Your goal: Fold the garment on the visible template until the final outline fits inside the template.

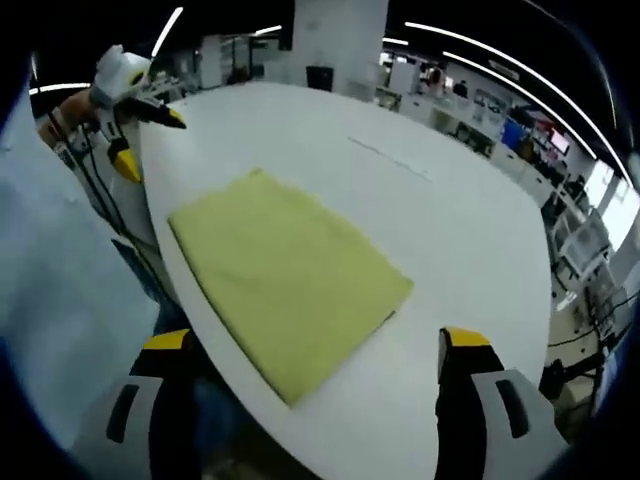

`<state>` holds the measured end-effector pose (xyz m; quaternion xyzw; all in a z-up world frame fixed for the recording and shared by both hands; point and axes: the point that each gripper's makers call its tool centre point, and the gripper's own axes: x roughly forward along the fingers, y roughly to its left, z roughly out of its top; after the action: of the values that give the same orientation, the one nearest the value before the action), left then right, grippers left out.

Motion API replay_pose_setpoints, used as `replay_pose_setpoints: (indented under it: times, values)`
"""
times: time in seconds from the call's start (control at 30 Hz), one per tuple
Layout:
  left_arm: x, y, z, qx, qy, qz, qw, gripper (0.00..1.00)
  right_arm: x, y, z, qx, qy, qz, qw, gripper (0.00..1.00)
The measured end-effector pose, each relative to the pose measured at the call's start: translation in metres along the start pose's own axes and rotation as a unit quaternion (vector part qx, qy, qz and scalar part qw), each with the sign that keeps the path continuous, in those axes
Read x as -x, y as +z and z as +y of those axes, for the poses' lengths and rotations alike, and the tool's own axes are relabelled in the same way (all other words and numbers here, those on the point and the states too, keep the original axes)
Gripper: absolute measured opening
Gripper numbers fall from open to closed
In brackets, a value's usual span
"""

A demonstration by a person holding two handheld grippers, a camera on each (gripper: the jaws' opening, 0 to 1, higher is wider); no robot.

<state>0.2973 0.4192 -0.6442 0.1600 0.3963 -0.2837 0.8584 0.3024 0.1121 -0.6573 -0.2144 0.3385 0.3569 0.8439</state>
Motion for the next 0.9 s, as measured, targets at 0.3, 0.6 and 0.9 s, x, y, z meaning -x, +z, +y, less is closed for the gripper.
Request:
replay_pose_setpoints:
  times: [0.3,0.6,0.9]
  values:
    - [-0.001,0.010,0.000,-0.013,-0.004,-0.011,0.9999,1.00,0.002,0.002,0.002,0.005,-0.006,0.005,1.0000,1.00]
    - [0.005,0.015,0.006,-0.011,0.002,-0.021,0.9997,1.00,0.000,0.002,0.007,-0.005,-0.003,0.008,0.9999,1.00]
    - [0.011,0.021,0.015,-0.018,0.007,-0.025,0.9995,1.00,-0.003,0.008,0.003,-0.011,-0.005,0.008,0.9999,1.00]
